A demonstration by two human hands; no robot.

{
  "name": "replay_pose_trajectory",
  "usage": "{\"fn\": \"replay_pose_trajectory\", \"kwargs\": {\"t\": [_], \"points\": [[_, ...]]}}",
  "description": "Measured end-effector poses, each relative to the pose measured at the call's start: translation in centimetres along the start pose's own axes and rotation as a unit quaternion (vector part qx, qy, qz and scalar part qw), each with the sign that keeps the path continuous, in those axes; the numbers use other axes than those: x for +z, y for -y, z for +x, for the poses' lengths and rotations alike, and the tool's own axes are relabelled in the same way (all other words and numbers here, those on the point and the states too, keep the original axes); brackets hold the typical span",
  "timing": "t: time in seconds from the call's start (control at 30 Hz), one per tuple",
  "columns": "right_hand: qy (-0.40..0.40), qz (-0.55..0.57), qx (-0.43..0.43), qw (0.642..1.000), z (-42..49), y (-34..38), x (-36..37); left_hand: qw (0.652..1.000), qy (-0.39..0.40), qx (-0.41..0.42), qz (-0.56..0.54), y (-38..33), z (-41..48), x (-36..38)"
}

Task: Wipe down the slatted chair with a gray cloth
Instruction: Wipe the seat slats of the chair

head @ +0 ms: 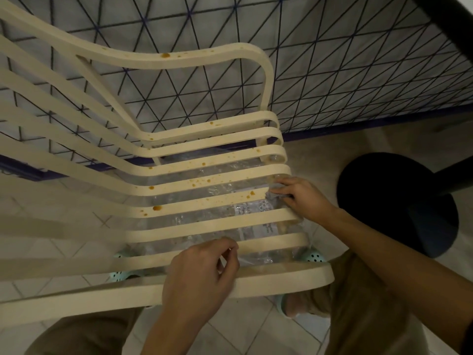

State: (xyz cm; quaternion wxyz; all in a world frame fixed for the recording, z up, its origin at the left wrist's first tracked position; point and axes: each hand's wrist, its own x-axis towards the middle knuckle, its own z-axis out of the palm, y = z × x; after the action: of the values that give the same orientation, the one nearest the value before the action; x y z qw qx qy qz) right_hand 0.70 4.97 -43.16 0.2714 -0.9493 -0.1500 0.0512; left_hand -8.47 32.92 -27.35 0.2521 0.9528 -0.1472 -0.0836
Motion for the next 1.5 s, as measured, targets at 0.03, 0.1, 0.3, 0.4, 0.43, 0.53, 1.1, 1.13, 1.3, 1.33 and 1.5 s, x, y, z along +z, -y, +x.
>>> {"fn": "replay_pose_trajectory", "kwargs": {"t": [0.03, 0.1, 0.3, 0.4, 0.43, 0.53, 1.1, 1.13, 1.3, 1.33, 1.5], "points": [[-0.003, -0.001, 0.010, 1.000, 0.2, 0.4, -0.2, 1.000, -0.001, 0.000, 0.001, 0.0, 0.0, 0.0], [-0.002, -0.008, 0.034, 0.999, 0.9, 1.0, -0.4, 1.000, 0.001, -0.003, 0.003, 0.1, 0.0, 0.0], [0.059, -0.027, 0.004, 0.998, 1.9, 1.5, -0.8, 1.000, 0.000, -0.005, 0.006, 0.0, -0.1, -0.1], [0.071, -0.054, -0.033, 0.995, 1.6, 1.0, -0.9, 1.000, -0.001, -0.004, 0.000, 0.1, -0.2, 0.0], [0.068, -0.046, -0.033, 0.996, 1.5, 0.8, -1.1, 1.000, -0.005, -0.001, 0.001, 0.1, -0.1, 0.0], [0.046, 0.010, -0.007, 0.999, 1.7, 0.8, -1.2, 1.000, -0.009, 0.004, 0.003, 0.0, -0.1, 0.0], [-0.036, 0.084, 0.059, 0.994, 2.5, 2.0, -1.4, 1.000, -0.005, 0.006, 0.007, 0.2, -0.1, 0.0], [-0.063, 0.098, 0.066, 0.991, 2.8, 2.6, -1.6, 1.000, -0.004, 0.005, 0.008, 0.2, -0.1, 0.0], [-0.184, 0.363, 0.179, 0.896, 3.7, 4.5, -4.3, 1.000, -0.009, 0.007, 0.008, 0.3, -0.1, 0.1], [-0.193, 0.405, 0.210, 0.869, 3.7, 4.3, -4.6, 1.000, -0.011, 0.008, 0.007, 0.3, -0.1, 0.1], [-0.142, 0.518, 0.364, 0.761, 3.0, 3.5, -4.6, 1.000, -0.015, 0.016, 0.000, 0.3, -0.1, 0.1]]}}
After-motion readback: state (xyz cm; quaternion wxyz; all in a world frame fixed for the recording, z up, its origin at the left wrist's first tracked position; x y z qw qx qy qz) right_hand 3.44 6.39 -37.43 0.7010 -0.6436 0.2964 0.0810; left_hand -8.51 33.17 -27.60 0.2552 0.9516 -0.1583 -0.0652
